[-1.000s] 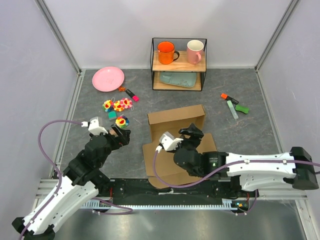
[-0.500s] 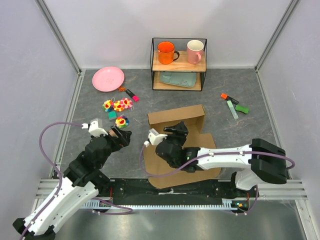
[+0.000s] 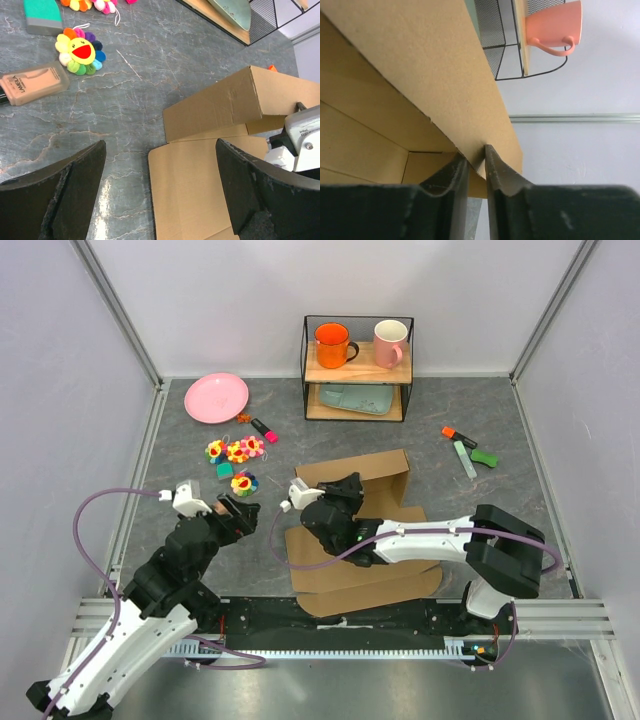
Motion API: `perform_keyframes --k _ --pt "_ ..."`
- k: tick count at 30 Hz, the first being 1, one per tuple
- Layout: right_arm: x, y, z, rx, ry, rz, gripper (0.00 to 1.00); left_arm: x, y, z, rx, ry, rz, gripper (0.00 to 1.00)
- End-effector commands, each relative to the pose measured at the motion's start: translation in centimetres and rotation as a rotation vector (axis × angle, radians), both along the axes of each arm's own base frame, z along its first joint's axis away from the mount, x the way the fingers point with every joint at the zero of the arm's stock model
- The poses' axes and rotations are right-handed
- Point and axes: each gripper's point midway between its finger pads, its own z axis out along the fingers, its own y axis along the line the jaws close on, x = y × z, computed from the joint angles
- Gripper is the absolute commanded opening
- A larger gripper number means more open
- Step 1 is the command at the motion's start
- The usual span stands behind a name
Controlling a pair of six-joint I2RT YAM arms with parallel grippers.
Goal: Fold the paper box
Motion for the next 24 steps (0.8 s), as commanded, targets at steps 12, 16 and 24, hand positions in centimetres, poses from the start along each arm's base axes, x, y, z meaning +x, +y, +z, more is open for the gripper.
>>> perform_keyframes --k 12,16,24 --pt "1.1 -1.5 9.7 0.209 -0.104 -0.056 0.0 1.1 3.6 9.7 0.045 -0.235 0.146 0.99" --pt "2.3 -3.0 14.2 0.301 -0.084 -0.098 0.0 1.7 3.6 15.1 0.043 -0.316 0.156 0.99" --pt "9.3 -8.3 15.8 0.879 0.144 -0.306 0.0 2.8 3.8 22.7 0.137 -0.44 0.164 0.99"
